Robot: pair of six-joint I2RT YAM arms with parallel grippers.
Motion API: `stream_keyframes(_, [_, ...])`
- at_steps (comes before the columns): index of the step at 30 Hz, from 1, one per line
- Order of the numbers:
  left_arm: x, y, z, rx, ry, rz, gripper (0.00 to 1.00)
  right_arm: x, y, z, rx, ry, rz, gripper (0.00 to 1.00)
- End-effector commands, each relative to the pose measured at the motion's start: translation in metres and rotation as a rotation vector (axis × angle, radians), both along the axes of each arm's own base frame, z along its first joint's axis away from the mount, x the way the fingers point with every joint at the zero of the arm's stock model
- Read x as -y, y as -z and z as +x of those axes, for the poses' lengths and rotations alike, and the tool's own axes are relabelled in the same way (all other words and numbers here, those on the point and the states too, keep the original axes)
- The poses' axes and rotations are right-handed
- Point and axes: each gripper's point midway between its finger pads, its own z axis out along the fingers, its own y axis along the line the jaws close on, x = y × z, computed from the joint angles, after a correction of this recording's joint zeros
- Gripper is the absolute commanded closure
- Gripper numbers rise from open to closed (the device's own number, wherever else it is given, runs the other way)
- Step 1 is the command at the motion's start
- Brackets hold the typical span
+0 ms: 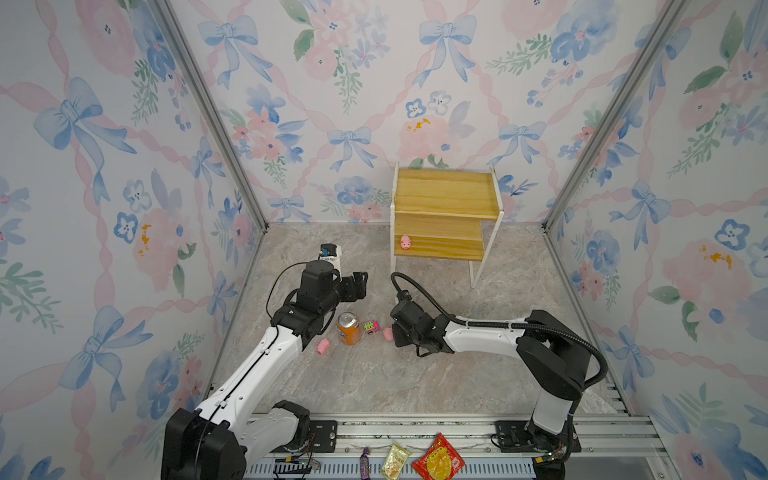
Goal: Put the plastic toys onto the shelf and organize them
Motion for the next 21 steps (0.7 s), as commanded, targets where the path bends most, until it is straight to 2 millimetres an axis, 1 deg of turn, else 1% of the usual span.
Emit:
stream_keyframes(1, [-0.003,0.006,0.0,-0.004,-0.008,0.013,0.15,0.011,-0.025,0.008,0.065,-0.001,-0.038,0.66])
stream_keyframes(4, [-0.003,0.006,0.0,-0.003,-0.01,0.015,0.15,0.008,-0.038,0.006,0.098,-0.026,-0.007,0.64])
stream_keyframes(6, [-0.003,0.005,0.0,0.0,-0.011,0.015,0.15,0.003,-0.045,0.001,0.121,-0.051,0.014,0.61])
stream_keyframes(8, [-0.003,0.005,0.0,0.0,-0.012,0.016,0.15,-0.003,-0.047,-0.005,0.125,-0.076,0.02,0.6])
stream_keyframes(12, [-0.003,0.005,0.0,-0.001,-0.01,0.015,0.15,-0.015,-0.04,-0.021,0.121,-0.121,0.016,0.58])
stream_keyframes(17, [-0.003,0.004,-0.001,0.003,-0.011,0.014,0.15,-0.023,-0.026,-0.041,0.093,-0.152,0.03,0.58])
stream_keyframes(21, [-0.002,0.004,-0.001,0.003,-0.007,0.013,0.15,-0.025,-0.017,-0.047,0.079,-0.161,0.009,0.58])
